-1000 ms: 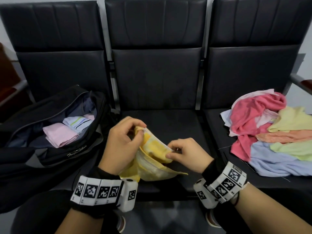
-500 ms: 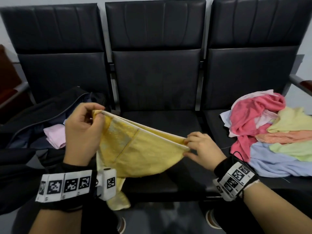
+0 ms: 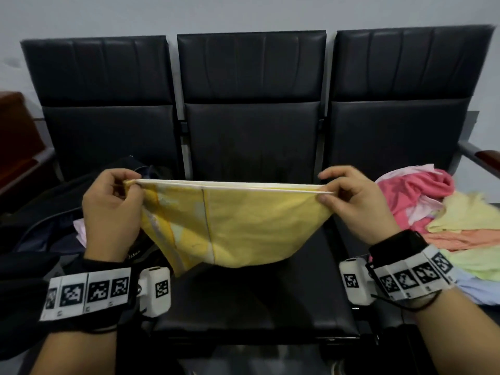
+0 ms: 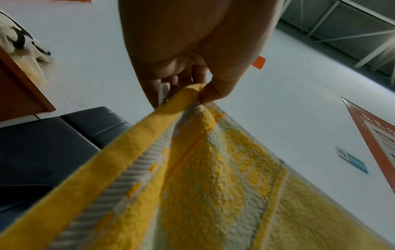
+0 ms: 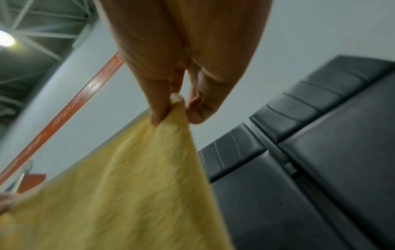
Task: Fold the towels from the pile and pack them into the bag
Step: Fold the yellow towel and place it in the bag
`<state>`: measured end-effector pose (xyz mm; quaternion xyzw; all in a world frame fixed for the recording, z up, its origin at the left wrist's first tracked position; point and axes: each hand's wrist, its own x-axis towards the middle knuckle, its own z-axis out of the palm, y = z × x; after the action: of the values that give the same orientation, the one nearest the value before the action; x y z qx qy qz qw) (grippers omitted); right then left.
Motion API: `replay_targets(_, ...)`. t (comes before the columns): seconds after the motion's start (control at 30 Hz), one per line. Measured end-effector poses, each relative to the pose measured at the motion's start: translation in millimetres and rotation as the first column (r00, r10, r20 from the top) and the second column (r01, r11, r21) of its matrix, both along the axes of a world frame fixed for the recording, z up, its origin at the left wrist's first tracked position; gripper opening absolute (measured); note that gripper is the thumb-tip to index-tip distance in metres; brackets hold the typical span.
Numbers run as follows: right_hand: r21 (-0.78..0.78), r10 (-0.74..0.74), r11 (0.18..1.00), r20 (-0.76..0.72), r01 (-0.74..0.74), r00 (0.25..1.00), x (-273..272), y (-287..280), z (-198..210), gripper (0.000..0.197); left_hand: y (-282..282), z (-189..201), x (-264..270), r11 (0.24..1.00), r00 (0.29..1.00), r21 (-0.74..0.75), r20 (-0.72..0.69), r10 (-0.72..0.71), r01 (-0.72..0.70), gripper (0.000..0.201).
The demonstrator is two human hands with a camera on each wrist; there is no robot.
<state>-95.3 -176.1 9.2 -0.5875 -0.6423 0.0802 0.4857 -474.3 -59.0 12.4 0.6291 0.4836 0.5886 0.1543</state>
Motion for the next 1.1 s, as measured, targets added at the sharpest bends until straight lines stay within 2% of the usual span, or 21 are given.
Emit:
replay_targets(0.07, -0.067, 0.027, 0.997, -0.072, -0.032, 0.997, 3, -4, 3, 0.007, -2, 0, -1, 1.0, 1.0, 0.0, 0.002, -0.017, 0.017, 0.02)
replay_targets(0.13, -0.069, 0.018, 0.997, -0.186, -0.031, 0.982, 4, -8, 3, 0.008, -7, 0, -2, 1.0, 1.0, -0.003, 0.008, -0.025, 0.025, 0.022)
replay_targets(0.2, 0.001, 0.026, 1.0, -0.292, -0.027, 0.956, 6, -13, 3, 0.012, -12, 0, -3, 1.0, 0.999, -0.011, 0.038, -0.024, 0.025, 0.02)
replay_targets(0.3, 0.114, 0.075, 0.993, -0.371, -0.035, 0.926, 7, -17, 10, 0.017, -16, 4, -4, 1.0, 0.996, -0.002, 0.087, -0.023, 0.023, 0.02)
replay_targets(0.43, 0.128, 0.087, 0.991, -0.379, -0.041, 0.921, 9, -9, 17, 0.021, -5, 3, 0, 0.998, 0.997, -0.057, 0.082, 0.011, -0.006, 0.019)
replay_targets(0.57, -0.015, -0.084, 0.996, -0.377, 0.084, 0.922, 15, 26, 5, 0.018, 26, -13, 19, 0.973, 0.998, -0.23, -0.069, -0.014, -0.002, 0.014)
replay_targets(0.63, -0.082, -0.161, 0.987, -0.347, 0.141, 0.924, 18, 44, 0, 0.014, 40, -15, 28, 0.96, 0.996, -0.28, -0.082, -0.034, 0.01, 0.014)
replay_targets(0.73, -0.028, -0.204, 0.979, -0.238, 0.203, 0.95, 23, 58, 10, 0.017, 52, 1, 33, 0.985, 0.998, -0.17, -0.051, -0.024, 0.015, 0.015)
replay_targets(0.83, 0.172, -0.107, 0.971, -0.305, 0.165, 0.946, 27, 57, 31, 0.024, 53, 26, 32, 0.999, 0.999, 0.017, -0.027, -0.047, 0.047, 0.015)
replay_targets(0.9, 0.256, -0.028, 0.958, -0.354, 0.125, 0.935, 28, 47, 36, 0.022, 46, 31, 29, 0.993, 0.996, 0.074, -0.012, -0.088, 0.089, 0.016)
replay_targets(1.0, 0.213, 0.018, 0.975, -0.369, 0.065, 0.929, 25, 27, 15, 0.02, 33, 12, 25, 0.991, 0.993, 0.065, -0.034, -0.115, 0.117, 0.017)
replay_targets(1.1, 0.043, -0.011, 0.999, -0.385, 0.03, 0.923, 22, 6, -31, 0.024, 21, -31, 21, 0.985, 0.985, -0.07, -0.064, -0.16, 0.156, 0.023)
